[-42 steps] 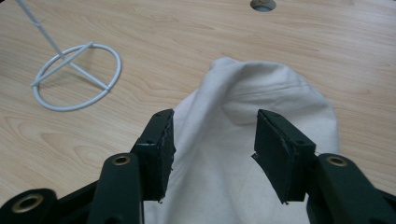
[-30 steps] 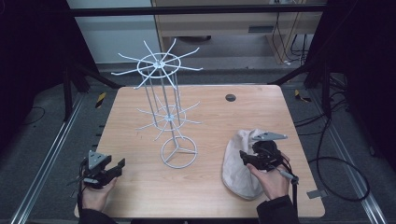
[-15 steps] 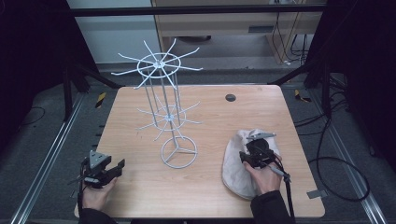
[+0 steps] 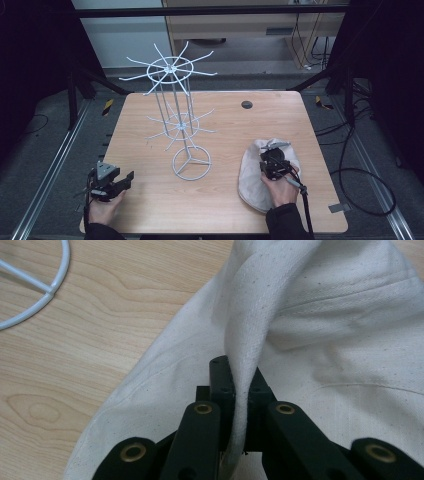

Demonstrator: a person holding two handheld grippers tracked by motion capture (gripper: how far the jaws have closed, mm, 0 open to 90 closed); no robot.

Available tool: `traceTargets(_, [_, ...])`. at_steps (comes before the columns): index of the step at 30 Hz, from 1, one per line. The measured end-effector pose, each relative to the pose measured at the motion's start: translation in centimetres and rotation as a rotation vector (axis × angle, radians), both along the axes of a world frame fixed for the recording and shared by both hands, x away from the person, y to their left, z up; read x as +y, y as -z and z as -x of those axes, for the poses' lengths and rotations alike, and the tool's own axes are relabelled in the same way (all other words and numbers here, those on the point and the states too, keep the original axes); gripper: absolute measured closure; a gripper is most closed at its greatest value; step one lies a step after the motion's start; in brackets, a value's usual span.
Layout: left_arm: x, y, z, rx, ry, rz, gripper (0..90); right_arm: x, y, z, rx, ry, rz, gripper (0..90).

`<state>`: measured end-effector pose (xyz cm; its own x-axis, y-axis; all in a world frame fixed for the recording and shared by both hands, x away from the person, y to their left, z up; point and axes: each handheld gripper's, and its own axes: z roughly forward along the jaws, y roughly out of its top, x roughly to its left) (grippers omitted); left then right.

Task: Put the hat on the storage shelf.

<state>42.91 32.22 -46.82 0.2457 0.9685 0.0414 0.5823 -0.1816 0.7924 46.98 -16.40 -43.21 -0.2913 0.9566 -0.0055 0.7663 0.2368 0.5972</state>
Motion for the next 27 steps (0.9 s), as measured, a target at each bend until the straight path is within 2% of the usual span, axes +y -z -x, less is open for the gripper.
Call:
traceTargets(4, [0.1, 0.0, 0.0, -0.001, -0.002, 0.002, 45.1, -0.2, -0.6, 0.4, -0.021, -0.009, 0.006, 87.9])
traceTargets(7, [0.2, -0.1, 0.0, -0.001, -0.004, 0.004, 45.2, -0.7, -1.5, 1.1, -0.07, -0.032, -0.004, 88.1])
traceTargets(8, [0.2, -0.1, 0.0, -0.001, -0.004, 0.004, 45.2, -0.7, -1.5, 1.1, -0.07, -0.032, -0.004, 88.1])
traceTargets(11, [0.2, -0.1, 0.0, -0.004, -0.005, 0.005, 45.2, -1.6, -2.4, 1.8, -0.133, -0.066, -0.032, 88.1])
traceTargets(12, [0.2, -0.1, 0.0, -0.004, -0.005, 0.005, 45.3, -1.6, -2.4, 1.8, -0.133, -0.066, -0.032, 88.1])
traceTargets(13, [0.2, -0.1, 0.0, -0.005, -0.006, 0.006, 45.3, -2.0, -2.8, 2.2, -0.166, -0.082, -0.046, 88.2])
traceTargets(15, [0.2, -0.1, 0.0, -0.005, -0.007, 0.007, 45.4, -2.5, -3.1, 2.7, -0.199, -0.094, -0.067, 88.2])
traceTargets(16, [0.2, -0.1, 0.0, -0.005, -0.007, 0.007, 45.4, -2.5, -3.1, 2.7, -0.199, -0.094, -0.067, 88.2])
traceTargets(17, [0.2, -0.1, 0.1, -0.007, -0.008, 0.008, 45.4, -3.0, -3.3, 3.1, -0.241, -0.116, -0.083, 88.2])
traceTargets(21, [0.2, -0.1, 0.1, -0.01, -0.009, 0.017, 45.5, -3.8, -3.8, 3.9, -0.331, -0.158, -0.107, 88.2])
traceTargets(22, [0.2, -0.1, 0.1, -0.01, -0.009, 0.017, 45.5, -3.8, -3.8, 3.9, -0.331, -0.158, -0.107, 88.2])
traceTargets(23, [0.2, -0.2, 0.1, -0.009, -0.009, 0.017, 45.5, -4.1, -4.1, 4.2, -0.36, -0.171, -0.114, 88.3])
traceTargets(24, [0.2, -0.2, 0.1, -0.009, -0.01, 0.017, 45.5, -4.1, -4.1, 4.2, -0.36, -0.171, -0.114, 88.3])
traceTargets(25, [0.2, -0.1, 0.1, -0.009, -0.01, 0.019, 45.5, -4.3, -4.4, 4.4, -0.389, -0.182, -0.126, 88.3])
traceTargets(26, [0.2, -0.1, 0.1, -0.009, -0.01, 0.019, 45.5, -4.3, -4.4, 4.4, -0.389, -0.182, -0.126, 88.3])
traceTargets(27, [0.2, -0.1, 0.1, -0.009, -0.01, 0.017, 45.5, -4.5, -4.9, 4.7, -0.421, -0.197, -0.128, 88.3])
